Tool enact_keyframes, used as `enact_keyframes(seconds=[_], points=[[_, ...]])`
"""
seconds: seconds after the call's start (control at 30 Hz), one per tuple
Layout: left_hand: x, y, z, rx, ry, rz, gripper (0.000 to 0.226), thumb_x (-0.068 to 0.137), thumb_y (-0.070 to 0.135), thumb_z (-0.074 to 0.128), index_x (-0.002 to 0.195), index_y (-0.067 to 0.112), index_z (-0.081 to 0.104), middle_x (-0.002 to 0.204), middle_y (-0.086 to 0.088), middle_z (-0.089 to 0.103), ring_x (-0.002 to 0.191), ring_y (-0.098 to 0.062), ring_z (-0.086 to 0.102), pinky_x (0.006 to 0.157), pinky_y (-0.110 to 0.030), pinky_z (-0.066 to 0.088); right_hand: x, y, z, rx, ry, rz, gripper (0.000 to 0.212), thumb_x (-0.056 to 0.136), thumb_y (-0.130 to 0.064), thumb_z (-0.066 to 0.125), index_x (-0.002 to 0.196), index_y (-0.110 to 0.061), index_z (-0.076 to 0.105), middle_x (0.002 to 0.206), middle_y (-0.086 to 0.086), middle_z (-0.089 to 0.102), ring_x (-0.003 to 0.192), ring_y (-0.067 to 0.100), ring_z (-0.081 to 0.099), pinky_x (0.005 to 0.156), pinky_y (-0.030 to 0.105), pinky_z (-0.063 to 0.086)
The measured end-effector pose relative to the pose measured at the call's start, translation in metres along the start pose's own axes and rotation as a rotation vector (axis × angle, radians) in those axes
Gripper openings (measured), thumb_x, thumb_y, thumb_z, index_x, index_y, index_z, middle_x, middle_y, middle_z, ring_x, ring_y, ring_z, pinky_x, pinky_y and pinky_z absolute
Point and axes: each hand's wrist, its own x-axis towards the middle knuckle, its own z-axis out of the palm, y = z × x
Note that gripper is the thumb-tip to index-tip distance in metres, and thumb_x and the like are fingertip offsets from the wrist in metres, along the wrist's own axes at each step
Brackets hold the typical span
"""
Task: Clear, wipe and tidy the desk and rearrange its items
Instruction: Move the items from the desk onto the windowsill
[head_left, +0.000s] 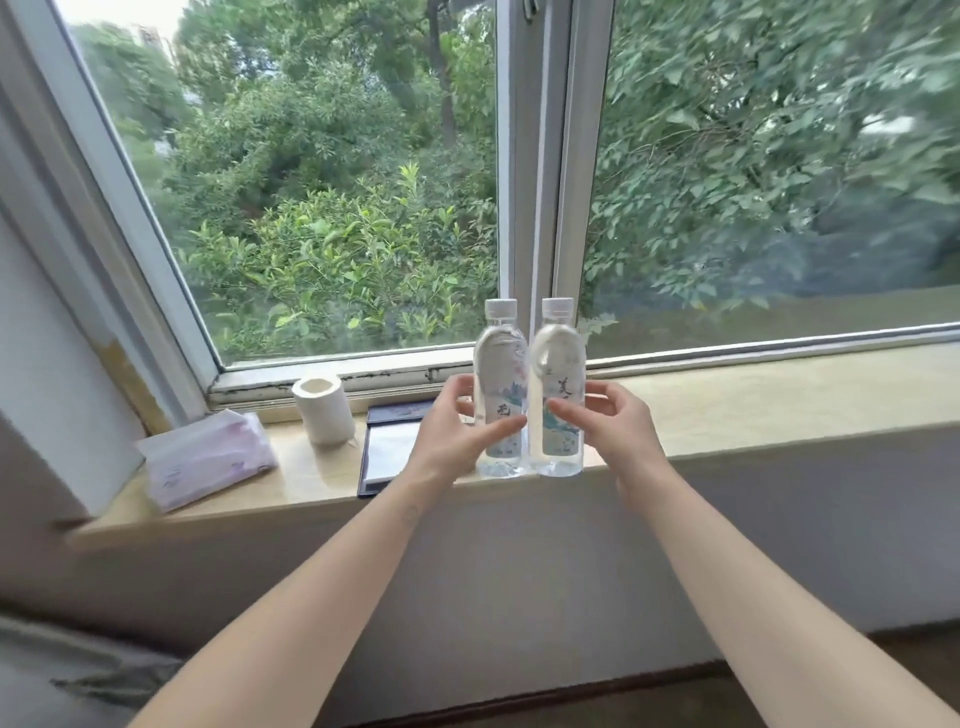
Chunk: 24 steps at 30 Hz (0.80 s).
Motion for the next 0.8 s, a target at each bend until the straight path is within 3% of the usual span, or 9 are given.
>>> enact_keyframes(seconds=[0.13, 0.27, 0.37, 0.5, 0.6, 0.8], points=[[0.029, 0.003, 0.013, 0.004, -0.015, 0.021, 0.070, 0.070, 0.038, 0.087, 0.127, 0.024, 0.048, 0.104, 0.006, 0.062, 0.099, -0.013, 0.062, 0.080, -0.031, 0.053, 0.024, -0.001, -0.009, -0.017, 0.018, -0.021, 0.045, 0.071, -0.029, 0.086, 0.108, -0.022, 0.061, 0.107, -0.002, 0.071, 0.104, 0.013, 0.065, 0.094, 0.037, 0.052], [0.062, -0.002, 0.027, 0.021, -0.014, 0.028, 0.075, 0.065, 0.045, 0.089, 0.125, 0.027, 0.047, 0.101, 0.005, 0.064, 0.094, -0.013, 0.065, 0.085, -0.038, 0.056, 0.056, 0.005, -0.018, -0.002, 0.005, -0.031, 0.038, 0.072, -0.024, 0.086, 0.101, -0.028, 0.060, 0.109, -0.003, 0.069, 0.105, 0.011, 0.064, 0.093, 0.036, 0.051], [0.086, -0.008, 0.039, 0.061, -0.001, 0.010, 0.079, 0.065, 0.047, 0.089, 0.127, 0.030, 0.044, 0.103, 0.003, 0.063, 0.096, -0.016, 0.066, 0.088, -0.047, 0.056, 0.082, 0.012, -0.022, 0.017, -0.025, -0.022, 0.044, 0.074, -0.020, 0.084, 0.111, -0.022, 0.060, 0.110, -0.002, 0.068, 0.101, 0.006, 0.063, 0.082, 0.026, 0.049], [0.113, -0.022, 0.050, 0.098, 0.028, -0.005, 0.079, 0.063, 0.045, 0.090, 0.126, 0.031, 0.043, 0.100, 0.006, 0.066, 0.093, -0.015, 0.068, 0.086, -0.048, 0.057, 0.116, 0.026, -0.022, 0.038, -0.075, -0.015, 0.049, 0.073, -0.016, 0.085, 0.116, -0.020, 0.060, 0.106, -0.001, 0.071, 0.099, 0.010, 0.065, 0.072, 0.019, 0.045], [0.127, -0.031, 0.055, 0.131, 0.061, -0.021, 0.073, 0.065, 0.040, 0.090, 0.120, 0.032, 0.044, 0.095, 0.012, 0.065, 0.089, -0.009, 0.067, 0.083, -0.043, 0.057, 0.139, 0.036, -0.018, 0.023, -0.111, -0.010, 0.050, 0.073, -0.013, 0.085, 0.115, -0.021, 0.059, 0.103, -0.006, 0.070, 0.097, 0.009, 0.065, 0.072, 0.019, 0.046], [0.144, -0.044, 0.065, 0.214, 0.093, -0.039, 0.065, 0.069, 0.032, 0.089, 0.115, 0.031, 0.044, 0.090, 0.017, 0.065, 0.085, 0.002, 0.064, 0.065, -0.013, 0.046, 0.168, 0.062, -0.017, 0.015, -0.156, 0.012, 0.057, 0.072, -0.013, 0.085, 0.121, -0.023, 0.059, 0.108, -0.002, 0.071, 0.100, 0.015, 0.067, 0.082, 0.030, 0.051]])
